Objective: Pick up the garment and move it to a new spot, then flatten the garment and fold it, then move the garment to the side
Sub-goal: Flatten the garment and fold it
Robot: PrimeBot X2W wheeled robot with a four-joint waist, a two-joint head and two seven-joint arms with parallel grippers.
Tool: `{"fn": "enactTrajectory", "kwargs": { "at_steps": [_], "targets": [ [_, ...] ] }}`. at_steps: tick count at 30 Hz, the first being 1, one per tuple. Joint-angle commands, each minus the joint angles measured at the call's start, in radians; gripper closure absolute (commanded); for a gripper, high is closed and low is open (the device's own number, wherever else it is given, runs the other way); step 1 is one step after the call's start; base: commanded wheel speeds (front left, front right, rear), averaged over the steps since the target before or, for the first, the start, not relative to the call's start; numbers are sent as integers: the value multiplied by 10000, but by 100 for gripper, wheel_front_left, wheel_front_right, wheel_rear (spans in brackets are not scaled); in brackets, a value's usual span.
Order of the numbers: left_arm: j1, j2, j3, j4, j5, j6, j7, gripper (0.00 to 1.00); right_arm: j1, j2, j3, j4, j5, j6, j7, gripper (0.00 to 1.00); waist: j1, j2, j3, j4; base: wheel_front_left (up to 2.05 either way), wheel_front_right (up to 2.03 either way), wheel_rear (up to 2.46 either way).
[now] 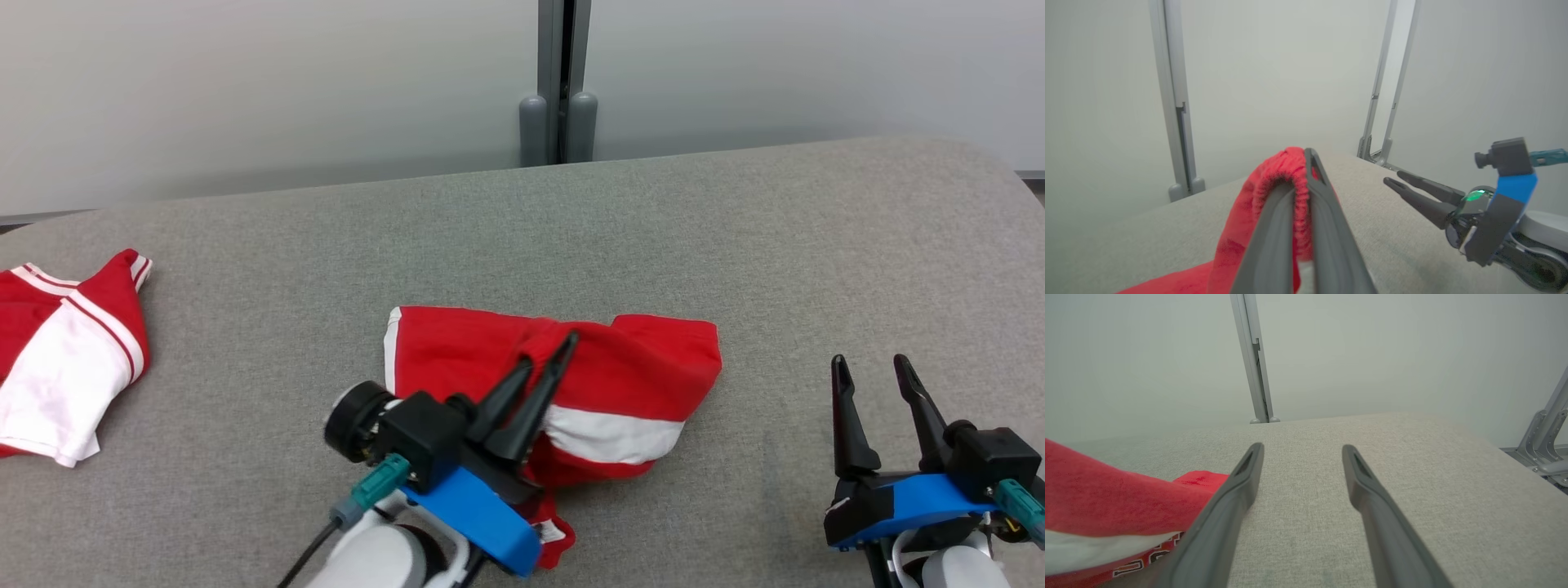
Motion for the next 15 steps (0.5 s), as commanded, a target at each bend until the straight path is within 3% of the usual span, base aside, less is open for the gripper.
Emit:
{"fn": "enactTrajectory", "kwargs": {
  "at_steps": [1, 6, 15],
  "targets": [
    [-224, 305, 263, 525, 25, 116, 135, 100, -33, -4, 9, 35, 53, 1, -34, 0, 0, 0, 67, -22, 0, 0, 0],
    [-99, 644, 1126, 2137, -627, 315, 9, 100, -207, -5, 91, 18, 125, 1, -34, 0, 0, 0, 329, -99, 0, 0, 0],
    [527, 1304, 2200, 3307, -1576, 415, -217, 100, -234, -5, 25, 62, 78, 1, -34, 0, 0, 0, 558, -84, 0, 0, 0]
  ]
}}
